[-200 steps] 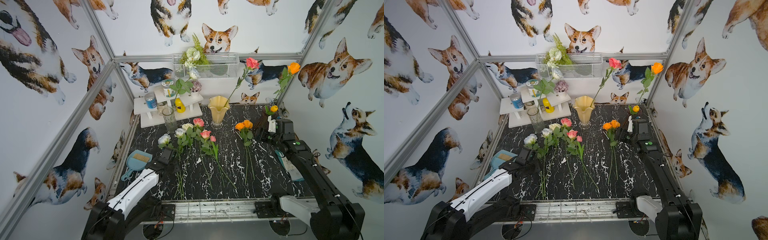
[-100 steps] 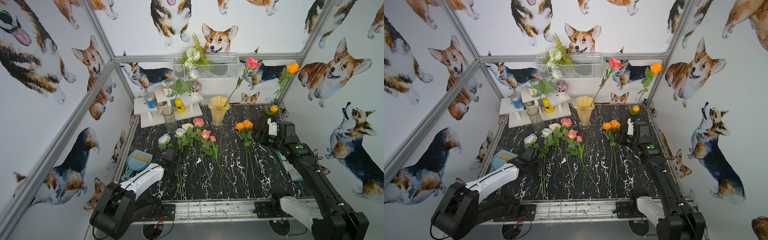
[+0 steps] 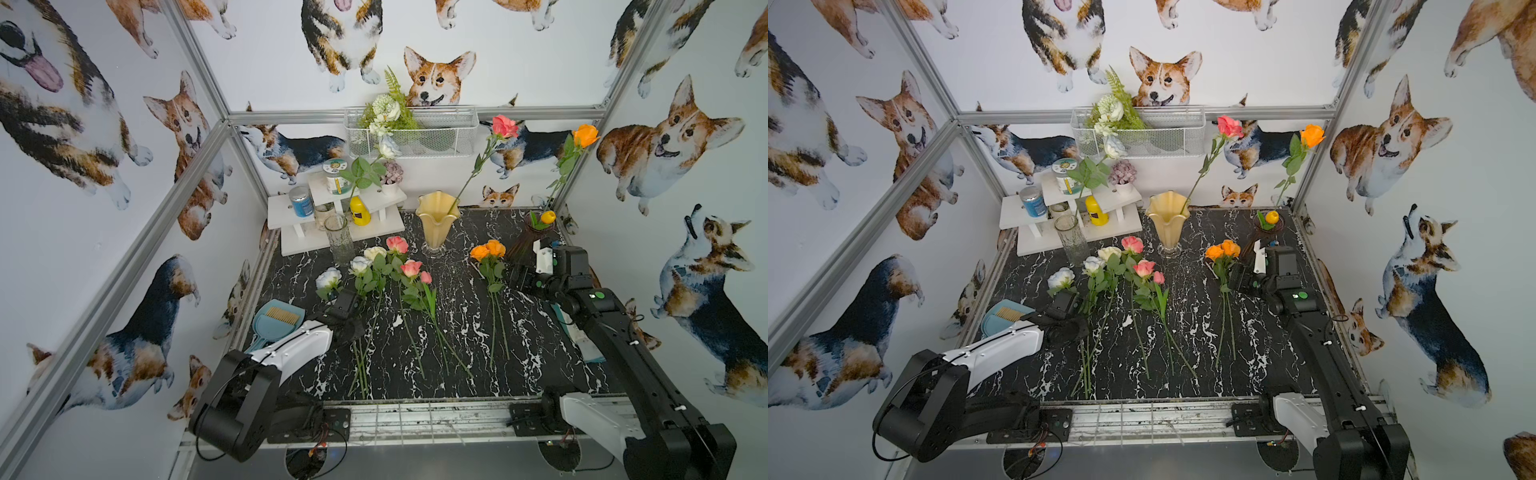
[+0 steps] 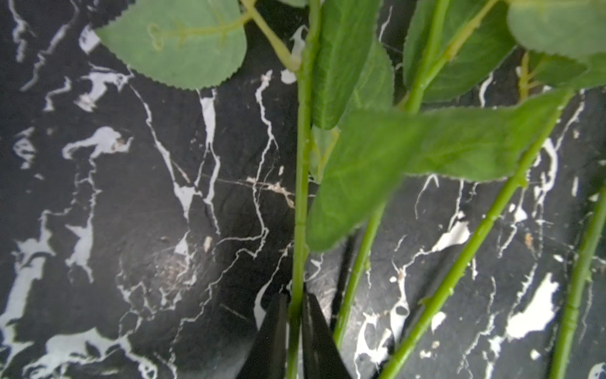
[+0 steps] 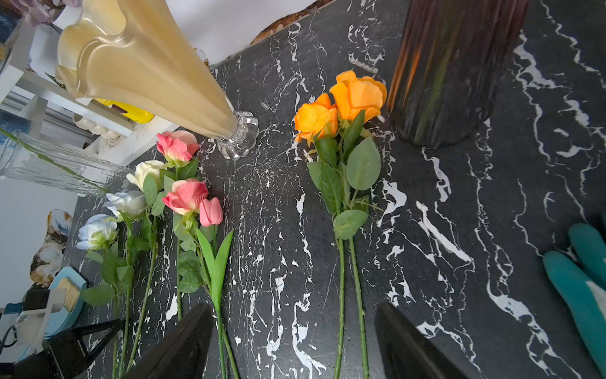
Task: Arrange the flowers in different vases according to their variety
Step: Pick up the flower at the center of the board.
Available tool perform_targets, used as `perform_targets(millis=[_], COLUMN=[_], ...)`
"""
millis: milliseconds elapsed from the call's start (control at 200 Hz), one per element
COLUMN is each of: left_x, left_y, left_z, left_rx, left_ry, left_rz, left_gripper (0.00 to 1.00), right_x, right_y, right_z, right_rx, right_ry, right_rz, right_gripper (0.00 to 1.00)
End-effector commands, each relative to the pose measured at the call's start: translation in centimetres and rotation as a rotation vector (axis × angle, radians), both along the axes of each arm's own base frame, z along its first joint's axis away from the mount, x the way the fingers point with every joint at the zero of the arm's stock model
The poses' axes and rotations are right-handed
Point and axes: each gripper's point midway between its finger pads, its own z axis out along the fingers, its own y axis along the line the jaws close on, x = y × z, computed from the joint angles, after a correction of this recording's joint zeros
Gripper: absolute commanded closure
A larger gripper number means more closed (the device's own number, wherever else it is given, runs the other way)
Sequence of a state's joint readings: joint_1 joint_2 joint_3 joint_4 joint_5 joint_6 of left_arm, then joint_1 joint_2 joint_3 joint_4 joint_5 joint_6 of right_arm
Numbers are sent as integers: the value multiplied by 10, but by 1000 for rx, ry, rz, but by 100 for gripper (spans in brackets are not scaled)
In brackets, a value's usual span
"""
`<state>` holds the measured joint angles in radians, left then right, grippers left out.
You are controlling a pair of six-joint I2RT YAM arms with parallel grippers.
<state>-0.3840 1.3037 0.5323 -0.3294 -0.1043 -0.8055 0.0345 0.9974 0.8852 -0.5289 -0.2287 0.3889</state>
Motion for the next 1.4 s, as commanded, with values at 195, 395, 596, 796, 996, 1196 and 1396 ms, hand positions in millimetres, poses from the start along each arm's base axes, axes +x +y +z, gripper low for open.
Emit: perform_targets(millis=[195,395,596,796,996,1196,1396], left_x=[-19,-17,-12,-5,9,44,79], left_y=[1,9,22,38,57,61,61], left_z=[-14,-1,29,75,139,214,293], left_rx=[-10,19,70,118,200,317,464], left_ry=[78,34,-42,-199,-407,-594,-794], left_rz=[2,22,48,103,127,90,49], left_gripper=[100,100,100,100,100,100,100], right_x=[-3,-4,-4,-6,-9,-13,-19], right_y=[2,4,5,8,13,27,33], right_z=[-3,-6,-6,-9,-10,-15,-11], right_rx=[9,18,28,43,50,47,64], right_ry=[-1,-2,-6,-4,-14,-12,-37], right_rz=[8,11,13,23,44,85,99], right_gripper=[17,17,17,17,18,18,18])
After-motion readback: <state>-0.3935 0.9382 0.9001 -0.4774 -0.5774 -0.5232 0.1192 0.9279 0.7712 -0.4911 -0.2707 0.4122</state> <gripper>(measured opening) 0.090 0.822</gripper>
